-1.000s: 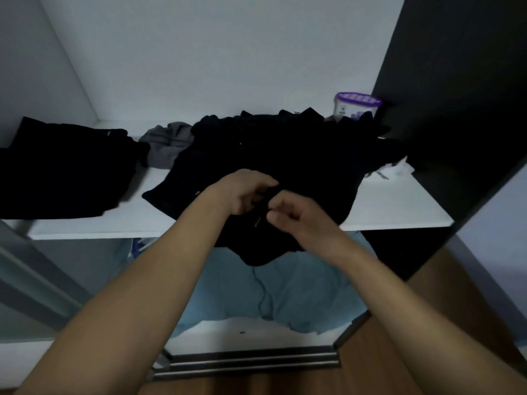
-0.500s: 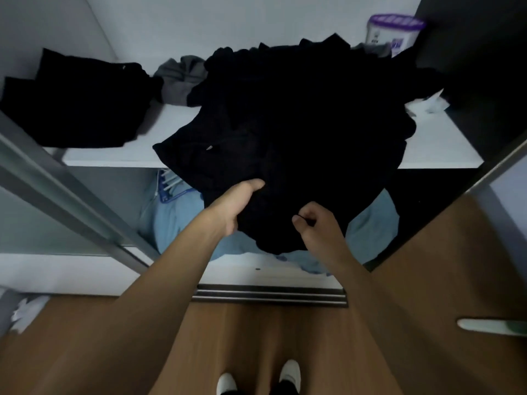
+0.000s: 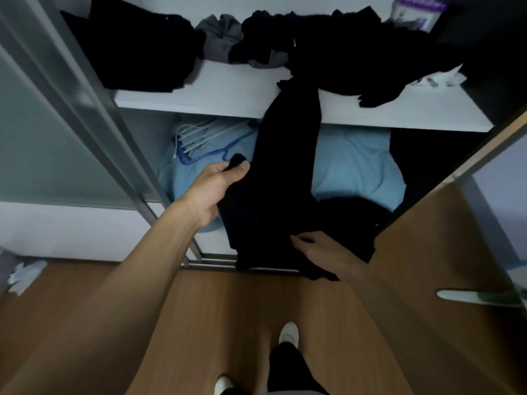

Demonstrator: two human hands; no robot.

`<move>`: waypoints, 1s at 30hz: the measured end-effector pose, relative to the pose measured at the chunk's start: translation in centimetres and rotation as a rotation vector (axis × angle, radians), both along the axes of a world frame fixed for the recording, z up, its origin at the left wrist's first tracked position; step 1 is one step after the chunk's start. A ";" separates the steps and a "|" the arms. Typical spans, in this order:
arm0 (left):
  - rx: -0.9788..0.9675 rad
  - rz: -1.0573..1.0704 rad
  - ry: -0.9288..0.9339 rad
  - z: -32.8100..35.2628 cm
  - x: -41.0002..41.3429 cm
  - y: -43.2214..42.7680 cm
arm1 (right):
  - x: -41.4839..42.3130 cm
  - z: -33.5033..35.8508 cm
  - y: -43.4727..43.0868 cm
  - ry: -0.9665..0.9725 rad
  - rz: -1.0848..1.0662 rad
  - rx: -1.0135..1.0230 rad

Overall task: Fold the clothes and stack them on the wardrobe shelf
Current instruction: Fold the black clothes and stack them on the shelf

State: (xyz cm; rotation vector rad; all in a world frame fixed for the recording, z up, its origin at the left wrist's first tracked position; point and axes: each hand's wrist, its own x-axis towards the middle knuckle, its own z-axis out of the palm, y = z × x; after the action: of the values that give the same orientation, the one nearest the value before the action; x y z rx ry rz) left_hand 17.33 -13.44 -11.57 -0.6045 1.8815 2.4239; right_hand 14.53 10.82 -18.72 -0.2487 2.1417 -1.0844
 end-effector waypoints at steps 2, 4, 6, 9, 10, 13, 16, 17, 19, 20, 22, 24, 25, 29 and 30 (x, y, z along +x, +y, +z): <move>0.063 0.036 0.043 0.1 2.1 -0.8 | 2.0 0.0 -1.1 -0.048 0.005 0.050; 0.096 0.058 0.052 -0.2 3.8 -1.3 | 3.9 0.3 -1.1 -0.104 0.079 0.122; 0.132 0.084 0.045 -0.4 5.4 -1.6 | 5.5 0.8 -0.9 -0.173 0.025 0.041; 0.172 0.130 0.036 -0.6 7.0 -2.1 | 7.1 2.2 0.6 -0.212 -0.017 -0.110; 0.173 0.141 0.031 -0.6 7.4 -2.2 | 7.5 2.7 1.0 -0.181 0.017 -0.102; 0.175 0.161 0.017 -0.7 8.4 -1.9 | 8.0 4.1 1.4 -0.057 0.041 -0.075; 0.204 0.213 -0.008 -1.1 9.3 -1.4 | 8.3 5.1 1.0 0.104 -0.046 -0.145; 0.223 0.223 -0.016 -1.3 9.7 -1.3 | 8.5 5.2 1.0 0.175 -0.093 -0.190; 0.240 0.235 -0.026 -1.4 10.2 -1.1 | 8.5 5.4 1.3 0.270 -0.202 -0.296; 0.234 0.245 -0.033 -1.4 10.3 -1.0 | 8.4 5.6 1.5 0.300 -0.233 -0.331; 0.215 0.280 -0.053 -1.0 10.3 -0.6 | 8.3 5.9 1.9 0.343 -0.212 -0.320; 0.200 0.337 -0.068 -0.7 10.0 -0.2 | 7.8 5.9 2.6 0.345 -0.131 -0.233; 0.181 0.366 -0.070 -0.5 9.8 -0.1 | 7.5 5.9 3.0 0.337 -0.068 -0.168; 0.009 0.476 -0.077 -0.9 9.0 -0.1 | 6.3 5.6 5.1 0.356 0.135 0.139; -0.012 0.496 -0.081 -1.2 9.0 -0.2 | 6.1 5.5 5.5 0.376 0.093 0.144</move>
State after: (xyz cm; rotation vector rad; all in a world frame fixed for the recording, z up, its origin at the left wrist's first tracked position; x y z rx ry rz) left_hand 26.32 -13.66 -12.77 -1.2848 1.8938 2.6000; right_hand 20.66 16.29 -13.25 -0.5135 2.4986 -0.8777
